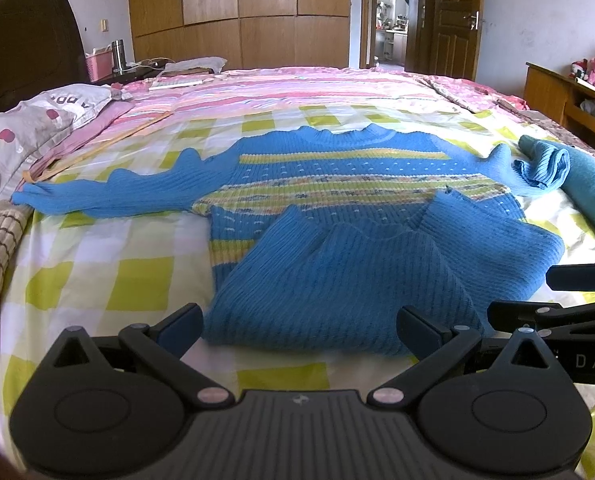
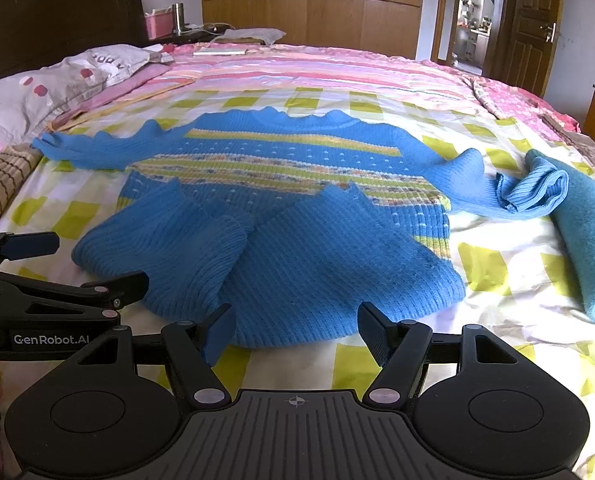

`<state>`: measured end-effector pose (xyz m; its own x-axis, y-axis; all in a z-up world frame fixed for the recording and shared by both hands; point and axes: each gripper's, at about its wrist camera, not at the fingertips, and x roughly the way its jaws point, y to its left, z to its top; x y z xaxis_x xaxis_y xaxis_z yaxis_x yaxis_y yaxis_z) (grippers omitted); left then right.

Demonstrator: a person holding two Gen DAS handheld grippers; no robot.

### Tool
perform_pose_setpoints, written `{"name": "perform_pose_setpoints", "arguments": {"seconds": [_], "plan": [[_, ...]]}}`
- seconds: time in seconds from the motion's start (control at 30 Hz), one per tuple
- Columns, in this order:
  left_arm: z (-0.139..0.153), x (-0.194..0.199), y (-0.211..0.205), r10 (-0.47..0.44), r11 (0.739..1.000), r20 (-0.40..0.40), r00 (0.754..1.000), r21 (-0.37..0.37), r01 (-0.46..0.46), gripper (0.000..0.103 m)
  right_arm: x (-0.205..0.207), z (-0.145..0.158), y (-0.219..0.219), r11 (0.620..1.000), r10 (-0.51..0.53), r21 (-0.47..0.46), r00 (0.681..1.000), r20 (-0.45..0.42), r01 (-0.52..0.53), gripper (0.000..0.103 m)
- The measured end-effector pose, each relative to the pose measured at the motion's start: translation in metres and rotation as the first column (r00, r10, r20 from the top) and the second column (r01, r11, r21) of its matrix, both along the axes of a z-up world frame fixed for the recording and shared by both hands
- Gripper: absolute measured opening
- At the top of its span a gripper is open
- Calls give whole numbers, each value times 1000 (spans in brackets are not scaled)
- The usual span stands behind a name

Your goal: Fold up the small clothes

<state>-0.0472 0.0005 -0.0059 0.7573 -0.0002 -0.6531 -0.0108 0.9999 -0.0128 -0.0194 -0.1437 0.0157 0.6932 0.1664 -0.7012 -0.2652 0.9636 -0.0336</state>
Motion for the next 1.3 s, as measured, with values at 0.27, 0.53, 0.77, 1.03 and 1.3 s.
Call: {"name": "perform_pose_setpoints", "arguments": {"seconds": [0.27, 0.53, 0.77, 1.03, 1.3], "plan": [[0, 2, -1, -2, 1000, -8, 1000, 4, 2, 103, 3, -3, 3, 1000, 6, 1, 1000, -10, -6, 67], [4, 2, 1, -8, 1000, 19, 1000, -5, 8, 103, 4, 1, 2, 999, 32, 6, 999, 4, -32, 67], [7, 5, 4, -12, 1000, 38, 999, -11, 13, 103, 13, 6, 0, 999, 52, 2, 998, 27, -52, 65], [10, 26, 16, -25, 1000, 51, 998, 5, 25, 103, 41, 7, -13, 999, 33, -3, 999, 31, -33, 64], [4, 64, 17, -55, 997, 41, 998, 60, 53, 103, 79, 2, -32, 1000, 11, -7, 999, 36, -11, 64]]}}
